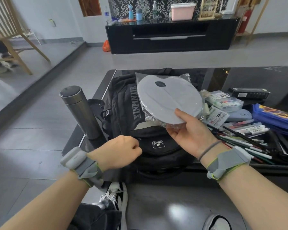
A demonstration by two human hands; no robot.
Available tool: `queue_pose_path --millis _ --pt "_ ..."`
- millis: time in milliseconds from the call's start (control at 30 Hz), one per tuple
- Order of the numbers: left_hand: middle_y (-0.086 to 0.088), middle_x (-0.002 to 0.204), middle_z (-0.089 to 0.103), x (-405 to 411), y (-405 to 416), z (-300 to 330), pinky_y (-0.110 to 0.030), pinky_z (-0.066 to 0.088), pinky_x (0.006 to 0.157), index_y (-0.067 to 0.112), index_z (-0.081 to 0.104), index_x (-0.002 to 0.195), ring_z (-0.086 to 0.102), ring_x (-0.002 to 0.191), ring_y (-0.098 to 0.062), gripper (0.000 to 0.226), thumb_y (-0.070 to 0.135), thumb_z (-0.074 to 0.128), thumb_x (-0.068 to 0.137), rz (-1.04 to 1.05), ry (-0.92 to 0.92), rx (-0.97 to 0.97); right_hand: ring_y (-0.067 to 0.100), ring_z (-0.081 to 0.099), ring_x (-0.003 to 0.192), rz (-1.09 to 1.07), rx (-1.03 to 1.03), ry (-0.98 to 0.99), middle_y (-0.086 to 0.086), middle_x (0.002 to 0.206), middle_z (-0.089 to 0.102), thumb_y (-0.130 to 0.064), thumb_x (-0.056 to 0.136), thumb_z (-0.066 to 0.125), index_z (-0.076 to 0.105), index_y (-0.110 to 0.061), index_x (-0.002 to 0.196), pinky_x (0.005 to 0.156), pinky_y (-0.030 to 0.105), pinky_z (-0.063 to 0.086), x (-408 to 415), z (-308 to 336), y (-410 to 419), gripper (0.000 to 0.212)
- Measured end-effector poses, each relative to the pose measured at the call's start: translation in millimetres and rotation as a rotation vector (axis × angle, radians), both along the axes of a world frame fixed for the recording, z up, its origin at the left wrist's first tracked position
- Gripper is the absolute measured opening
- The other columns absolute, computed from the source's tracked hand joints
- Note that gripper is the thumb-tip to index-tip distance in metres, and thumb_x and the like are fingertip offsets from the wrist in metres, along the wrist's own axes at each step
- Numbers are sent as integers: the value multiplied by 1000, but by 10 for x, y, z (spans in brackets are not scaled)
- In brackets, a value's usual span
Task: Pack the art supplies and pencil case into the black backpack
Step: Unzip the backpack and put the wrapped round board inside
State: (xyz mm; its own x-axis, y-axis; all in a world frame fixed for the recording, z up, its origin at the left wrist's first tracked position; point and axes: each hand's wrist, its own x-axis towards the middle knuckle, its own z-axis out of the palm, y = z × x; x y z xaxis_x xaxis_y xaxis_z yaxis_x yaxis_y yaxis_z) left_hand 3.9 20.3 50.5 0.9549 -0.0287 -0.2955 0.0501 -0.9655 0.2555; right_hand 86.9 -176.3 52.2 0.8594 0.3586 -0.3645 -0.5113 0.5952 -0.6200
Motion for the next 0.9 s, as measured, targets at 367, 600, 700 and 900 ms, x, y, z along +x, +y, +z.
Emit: queue_pose_path --millis 367,600,700,900 --pt "-1 77 64 43 -93 -51 -34 47 70 8 60 84 60 77 -21 33 34 47 100 11 -10 -160 18 65 85 138 -163 -77 5 121 69 -19 95 62 58 -20 131 71 32 54 29 -130 199 36" --pt "-1 76 63 86 -142 -82 -30 43 62 10 61 82 61 75 -20 34 35 47 100 110 -112 -261 19 53 54 349 -865 -270 8 69 59 -65 90 49 60 -4 105 48 28 45 136 -114 506 63" --pt "2 75 63 98 -131 -78 -27 42 62 13 62 82 59 72 -16 31 34 48 99 126 -90 -296 20 47 46 512 -1195 -423 6 58 54 -69 89 45 57 -8 78 45 26 41 10 -197 408 64" --pt "4 74 60 84 -145 -64 -28 39 63 17 55 77 57 75 -17 25 32 49 96 103 -108 -285 22 51 44 534 -1188 -520 5 55 57 -39 90 56 53 -15 63 41 23 40 -187 -197 365 36"
